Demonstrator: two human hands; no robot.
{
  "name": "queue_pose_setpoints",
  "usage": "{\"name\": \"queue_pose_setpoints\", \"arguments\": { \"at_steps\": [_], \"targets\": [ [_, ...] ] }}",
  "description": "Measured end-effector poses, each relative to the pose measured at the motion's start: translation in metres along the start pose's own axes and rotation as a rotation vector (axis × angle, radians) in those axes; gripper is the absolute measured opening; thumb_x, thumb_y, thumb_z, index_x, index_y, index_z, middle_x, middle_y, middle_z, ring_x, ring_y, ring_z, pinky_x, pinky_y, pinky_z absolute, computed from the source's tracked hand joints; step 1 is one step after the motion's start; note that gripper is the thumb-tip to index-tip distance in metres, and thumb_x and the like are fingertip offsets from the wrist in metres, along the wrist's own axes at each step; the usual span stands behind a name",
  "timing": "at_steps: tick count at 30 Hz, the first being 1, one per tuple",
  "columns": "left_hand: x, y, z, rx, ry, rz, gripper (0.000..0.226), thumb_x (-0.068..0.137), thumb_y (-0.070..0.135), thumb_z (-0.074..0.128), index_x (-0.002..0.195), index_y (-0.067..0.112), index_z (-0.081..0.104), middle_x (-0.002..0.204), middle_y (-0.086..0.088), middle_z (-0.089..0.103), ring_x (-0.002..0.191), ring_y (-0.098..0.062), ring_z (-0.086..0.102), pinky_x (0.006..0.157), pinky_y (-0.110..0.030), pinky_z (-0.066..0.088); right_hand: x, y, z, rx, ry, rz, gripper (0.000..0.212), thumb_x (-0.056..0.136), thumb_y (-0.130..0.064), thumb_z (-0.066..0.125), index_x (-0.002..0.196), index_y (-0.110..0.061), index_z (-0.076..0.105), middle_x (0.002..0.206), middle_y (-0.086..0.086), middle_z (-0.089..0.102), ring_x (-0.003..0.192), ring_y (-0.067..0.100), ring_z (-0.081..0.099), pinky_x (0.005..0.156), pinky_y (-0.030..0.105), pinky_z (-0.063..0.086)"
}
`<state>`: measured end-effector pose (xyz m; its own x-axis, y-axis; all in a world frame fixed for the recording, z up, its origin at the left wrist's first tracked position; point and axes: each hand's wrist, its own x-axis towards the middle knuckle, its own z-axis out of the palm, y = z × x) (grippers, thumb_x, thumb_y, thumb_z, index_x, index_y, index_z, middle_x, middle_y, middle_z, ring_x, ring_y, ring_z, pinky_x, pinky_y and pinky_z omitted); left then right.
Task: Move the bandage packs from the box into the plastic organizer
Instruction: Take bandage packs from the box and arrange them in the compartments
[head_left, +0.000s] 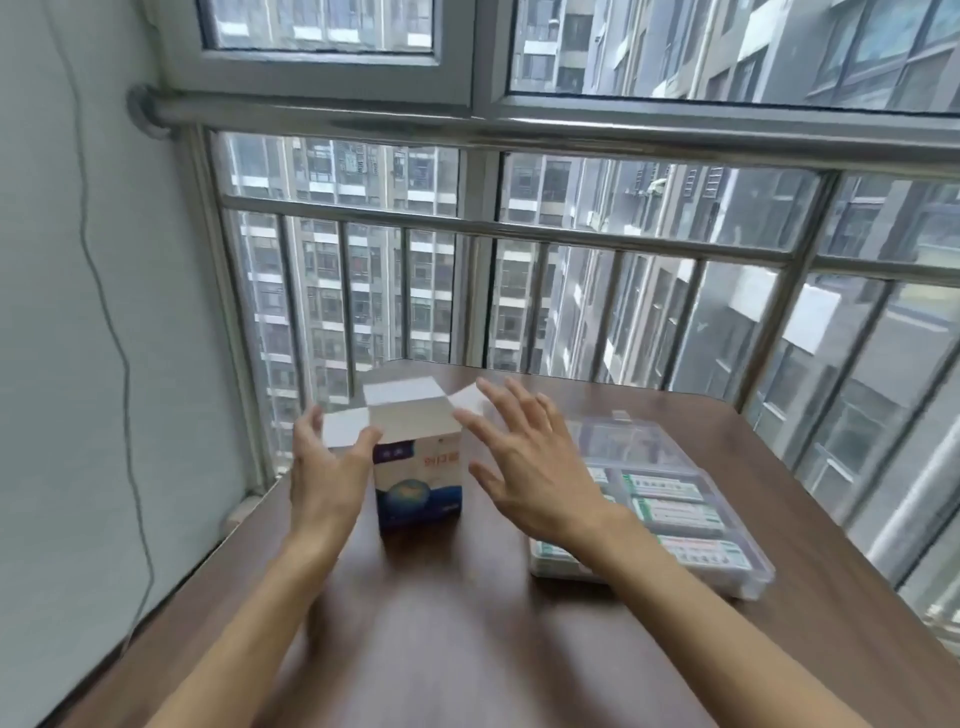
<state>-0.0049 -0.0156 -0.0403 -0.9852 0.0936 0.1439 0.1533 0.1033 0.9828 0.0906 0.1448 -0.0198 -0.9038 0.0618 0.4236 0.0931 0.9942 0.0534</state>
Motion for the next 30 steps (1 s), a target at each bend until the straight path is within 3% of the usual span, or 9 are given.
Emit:
{"name": "queue_pose_setpoints", "arguments": {
  "at_steps": [3, 6, 12, 15, 18, 20, 23, 25, 30],
  "targets": [
    [-0.008, -0.003, -0.002, -0.234, -0.112, -0.002, 0.019, 0.083, 0.014, 0.067, 0.099, 0.004, 0.064, 0.083, -0.001, 0.067, 0.086, -0.02, 0.064, 0.065, -0.019, 0.048, -0.001, -0.002, 0.005, 0.051, 0.23, -0.031, 0.032, 0.081, -0.02, 0.07, 0.111, -0.024, 0.062, 0.128, 0.005, 0.056, 0.127, 0.027, 0.042, 0.108, 0.042, 0.032],
    [-0.016, 0.0, -0.004, -0.255, -0.123, 0.145, 0.009, 0.063, 0.017, 0.065, 0.063, 0.011, 0.058, 0.052, 0.01, 0.054, 0.049, -0.005, 0.046, 0.045, -0.013, 0.035, -0.014, 0.002, 0.004, 0.064, 0.382, -0.097, 0.032, 0.06, -0.001, 0.076, 0.082, -0.022, 0.069, 0.105, 0.001, 0.064, 0.107, 0.024, 0.048, 0.091, 0.032, 0.035],
    [-0.026, -0.003, -0.007, -0.252, -0.274, 0.341, 0.033, 0.067, 0.016, 0.061, 0.097, 0.027, 0.066, 0.076, 0.017, 0.071, 0.073, 0.004, 0.063, 0.065, -0.008, 0.046, -0.042, 0.001, -0.002, 0.03, 0.303, -0.127, 0.032, 0.065, -0.013, 0.067, 0.094, -0.025, 0.072, 0.112, 0.003, 0.063, 0.108, 0.023, 0.047, 0.091, 0.033, 0.036],
    [-0.022, -0.009, -0.011, -0.196, -0.252, 0.348, 0.031, 0.068, 0.045, 0.063, 0.096, 0.032, 0.067, 0.085, 0.014, 0.072, 0.084, -0.004, 0.065, 0.075, -0.02, 0.049, -0.051, -0.01, -0.013, 0.03, 0.265, -0.147, 0.031, 0.073, -0.022, 0.055, 0.098, -0.023, 0.073, 0.113, 0.001, 0.062, 0.11, 0.022, 0.048, 0.095, 0.03, 0.033],
    [-0.02, -0.013, -0.01, -0.146, -0.213, 0.343, 0.033, 0.074, 0.055, 0.057, 0.099, 0.037, 0.069, 0.092, 0.011, 0.072, 0.093, -0.01, 0.066, 0.087, -0.038, 0.051, -0.046, -0.032, -0.021, 0.054, 0.269, -0.158, 0.029, 0.073, -0.013, 0.051, 0.089, -0.019, 0.074, 0.098, 0.0, 0.066, 0.101, 0.019, 0.052, 0.087, 0.026, 0.038],
    [-0.02, -0.015, -0.009, -0.112, -0.187, 0.374, 0.031, 0.076, 0.057, 0.055, 0.099, 0.039, 0.068, 0.096, 0.011, 0.071, 0.095, -0.01, 0.066, 0.09, -0.044, 0.051, -0.031, -0.049, -0.025, 0.057, 0.117, -0.081, 0.029, 0.072, -0.004, 0.052, 0.089, -0.016, 0.072, 0.094, -0.001, 0.066, 0.095, 0.021, 0.055, 0.078, 0.028, 0.043],
    [-0.02, -0.017, -0.009, -0.106, -0.18, 0.402, 0.031, 0.078, 0.056, 0.053, 0.099, 0.039, 0.068, 0.104, 0.01, 0.07, 0.101, -0.008, 0.064, 0.093, -0.045, 0.049, -0.007, -0.064, -0.025, 0.15, -0.226, 0.069, 0.017, 0.084, -0.004, 0.043, 0.095, -0.005, 0.056, 0.108, 0.013, 0.061, 0.101, 0.034, 0.054, 0.072, 0.035, 0.038],
    [-0.019, -0.019, -0.009, -0.107, -0.193, 0.418, 0.028, 0.078, 0.056, 0.053, 0.1, 0.045, 0.067, 0.107, 0.007, 0.068, 0.102, -0.01, 0.064, 0.092, -0.046, 0.05, 0.007, -0.066, -0.021, 0.151, -0.424, 0.138, 0.016, 0.088, -0.006, 0.043, 0.101, -0.004, 0.052, 0.116, 0.02, 0.056, 0.105, 0.039, 0.053, 0.074, 0.035, 0.038],
    [-0.014, -0.021, -0.009, -0.081, -0.205, 0.462, 0.021, 0.081, 0.054, 0.052, 0.099, 0.055, 0.064, 0.111, 0.007, 0.065, 0.107, -0.008, 0.062, 0.095, -0.046, 0.048, 0.034, -0.067, -0.009, 0.212, -0.667, 0.187, 0.026, 0.09, -0.007, 0.043, 0.112, 0.0, 0.056, 0.119, 0.02, 0.057, 0.108, 0.033, 0.055, 0.085, 0.033, 0.046]
  ]
}}
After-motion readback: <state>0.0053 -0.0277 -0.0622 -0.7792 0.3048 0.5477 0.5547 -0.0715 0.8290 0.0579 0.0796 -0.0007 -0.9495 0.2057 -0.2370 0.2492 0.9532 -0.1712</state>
